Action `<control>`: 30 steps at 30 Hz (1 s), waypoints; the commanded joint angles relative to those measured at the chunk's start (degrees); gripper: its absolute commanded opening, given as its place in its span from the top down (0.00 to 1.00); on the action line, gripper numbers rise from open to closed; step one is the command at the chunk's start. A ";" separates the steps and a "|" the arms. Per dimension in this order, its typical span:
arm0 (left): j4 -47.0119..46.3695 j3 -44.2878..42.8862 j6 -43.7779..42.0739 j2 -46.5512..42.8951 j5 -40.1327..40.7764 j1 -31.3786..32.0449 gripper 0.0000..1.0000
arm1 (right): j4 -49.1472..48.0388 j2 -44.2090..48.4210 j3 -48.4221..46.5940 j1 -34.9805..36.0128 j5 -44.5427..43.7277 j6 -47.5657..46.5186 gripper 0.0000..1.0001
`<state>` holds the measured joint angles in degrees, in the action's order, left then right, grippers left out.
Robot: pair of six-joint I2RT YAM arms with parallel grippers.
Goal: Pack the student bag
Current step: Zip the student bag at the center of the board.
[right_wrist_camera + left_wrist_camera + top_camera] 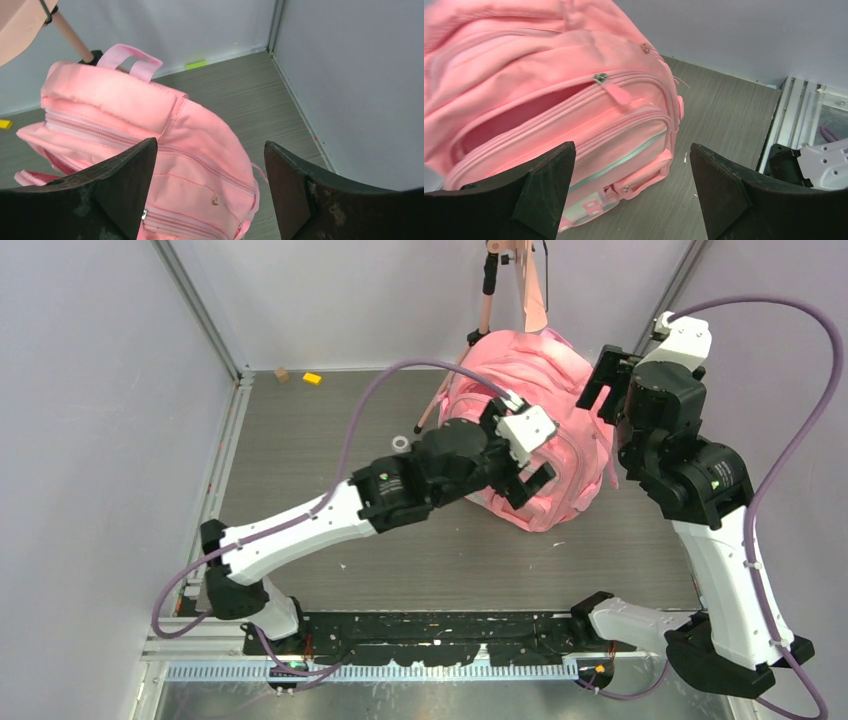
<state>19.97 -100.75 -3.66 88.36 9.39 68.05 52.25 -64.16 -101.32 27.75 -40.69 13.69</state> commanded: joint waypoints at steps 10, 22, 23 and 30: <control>-7.17 -5.83 7.85 8.12 13.93 3.33 0.32 | -7.94 5.51 2.07 -0.28 -8.05 0.71 0.15; -5.91 -12.76 7.68 14.78 14.52 3.32 0.42 | -10.15 9.25 5.46 -0.24 -7.19 -0.25 0.16; -5.83 -13.06 7.62 15.15 14.95 3.37 0.41 | -10.24 9.33 5.58 -0.24 -7.20 -0.38 0.16; -6.99 -13.45 4.85 16.54 21.40 4.03 0.54 | -10.93 9.74 6.79 -0.24 -6.91 -0.83 0.16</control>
<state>15.68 -111.53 2.57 105.14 25.58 71.64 44.34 -54.96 -94.85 27.64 -46.87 13.41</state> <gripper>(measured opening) 0.563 0.845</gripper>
